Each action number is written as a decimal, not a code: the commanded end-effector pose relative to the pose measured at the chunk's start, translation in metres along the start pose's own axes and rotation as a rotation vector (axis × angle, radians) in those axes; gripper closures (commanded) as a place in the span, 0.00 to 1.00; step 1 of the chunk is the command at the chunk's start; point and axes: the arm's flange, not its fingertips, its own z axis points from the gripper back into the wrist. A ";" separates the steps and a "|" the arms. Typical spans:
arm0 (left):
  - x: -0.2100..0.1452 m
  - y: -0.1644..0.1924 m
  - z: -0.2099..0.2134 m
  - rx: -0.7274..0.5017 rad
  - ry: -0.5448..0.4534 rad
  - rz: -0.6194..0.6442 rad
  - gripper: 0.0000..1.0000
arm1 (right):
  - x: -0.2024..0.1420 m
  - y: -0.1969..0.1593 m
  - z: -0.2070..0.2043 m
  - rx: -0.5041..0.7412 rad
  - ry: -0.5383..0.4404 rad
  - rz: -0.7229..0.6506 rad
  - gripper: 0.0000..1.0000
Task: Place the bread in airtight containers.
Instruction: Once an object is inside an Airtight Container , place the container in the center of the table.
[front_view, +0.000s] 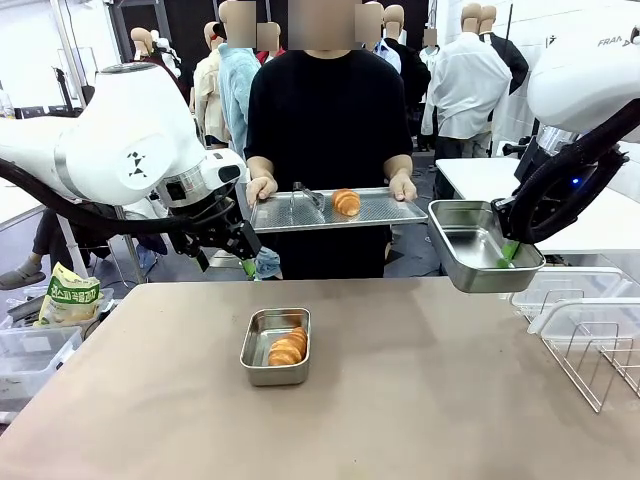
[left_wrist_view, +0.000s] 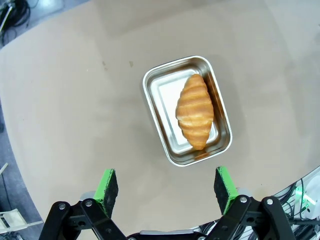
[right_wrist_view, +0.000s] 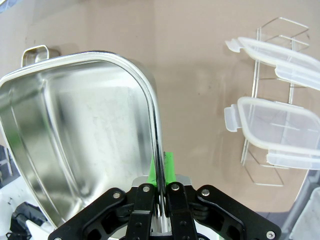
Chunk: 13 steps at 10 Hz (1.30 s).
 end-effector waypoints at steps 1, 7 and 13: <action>0.001 0.001 0.000 0.006 -0.001 0.011 0.00 | 0.000 0.000 0.002 0.004 -0.005 -0.005 1.00; 0.001 0.001 0.000 0.006 -0.001 0.011 0.00 | 0.000 0.000 0.002 0.004 -0.005 -0.005 1.00; 0.001 0.001 0.000 0.006 -0.001 0.011 0.00 | 0.000 0.000 0.002 0.004 -0.005 -0.005 1.00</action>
